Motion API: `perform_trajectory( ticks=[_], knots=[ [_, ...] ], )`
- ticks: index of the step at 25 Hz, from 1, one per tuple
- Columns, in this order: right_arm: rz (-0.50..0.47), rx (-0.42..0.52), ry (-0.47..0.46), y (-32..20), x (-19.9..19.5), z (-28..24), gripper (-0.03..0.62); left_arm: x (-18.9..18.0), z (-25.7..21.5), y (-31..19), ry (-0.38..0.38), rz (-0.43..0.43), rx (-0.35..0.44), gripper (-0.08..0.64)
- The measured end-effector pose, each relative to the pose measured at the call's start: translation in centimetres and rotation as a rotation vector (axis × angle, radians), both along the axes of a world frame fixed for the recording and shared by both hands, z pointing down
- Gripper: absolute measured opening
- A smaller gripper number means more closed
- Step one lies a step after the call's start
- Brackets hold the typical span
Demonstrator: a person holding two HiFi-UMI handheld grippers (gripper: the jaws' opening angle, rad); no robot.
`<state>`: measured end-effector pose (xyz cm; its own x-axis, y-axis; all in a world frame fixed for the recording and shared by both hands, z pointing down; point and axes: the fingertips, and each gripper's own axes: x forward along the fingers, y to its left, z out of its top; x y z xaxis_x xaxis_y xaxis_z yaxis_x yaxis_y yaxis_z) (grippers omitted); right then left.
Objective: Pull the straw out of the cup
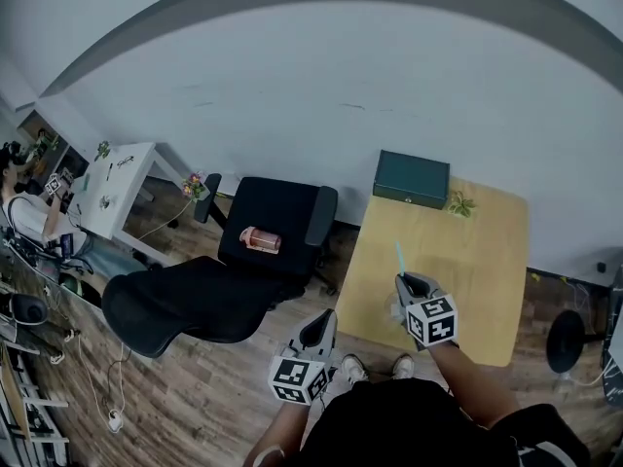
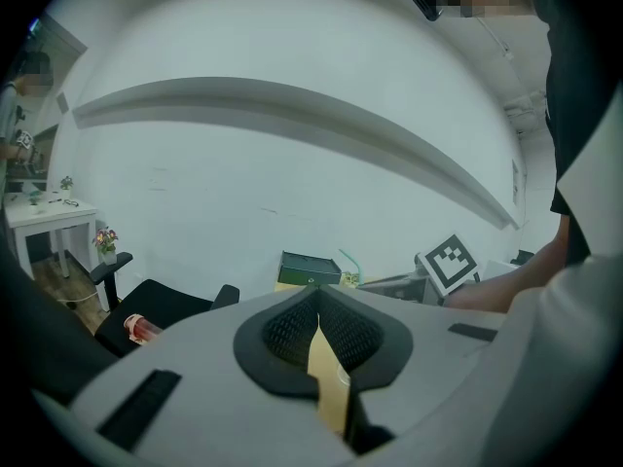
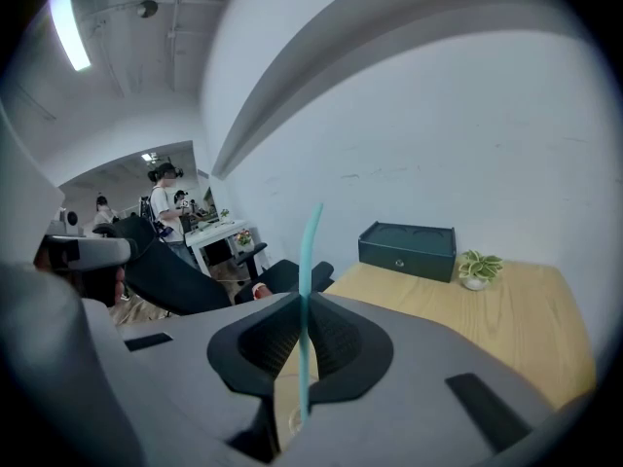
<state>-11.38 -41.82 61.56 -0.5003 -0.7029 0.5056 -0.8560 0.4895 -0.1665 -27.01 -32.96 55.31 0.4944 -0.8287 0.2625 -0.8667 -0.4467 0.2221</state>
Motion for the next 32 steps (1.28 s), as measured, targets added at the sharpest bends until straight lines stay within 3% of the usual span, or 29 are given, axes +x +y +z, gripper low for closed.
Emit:
perform_trajectory(
  ticks=[17, 32],
  knots=[
    [-0.042, 0.307, -0.066, 1.1, 0.4, -11.9, 0.041, 2.3, -2.5, -0.6, -0.059, 0.022, 0.071, 0.02],
    [-0.089, 0.518, -0.146, 3.6, 1.0, -19.3, 0.038, 3.0, -4.3, -0.6, -0.119, 0.02, 0.128, 0.02]
  ],
)
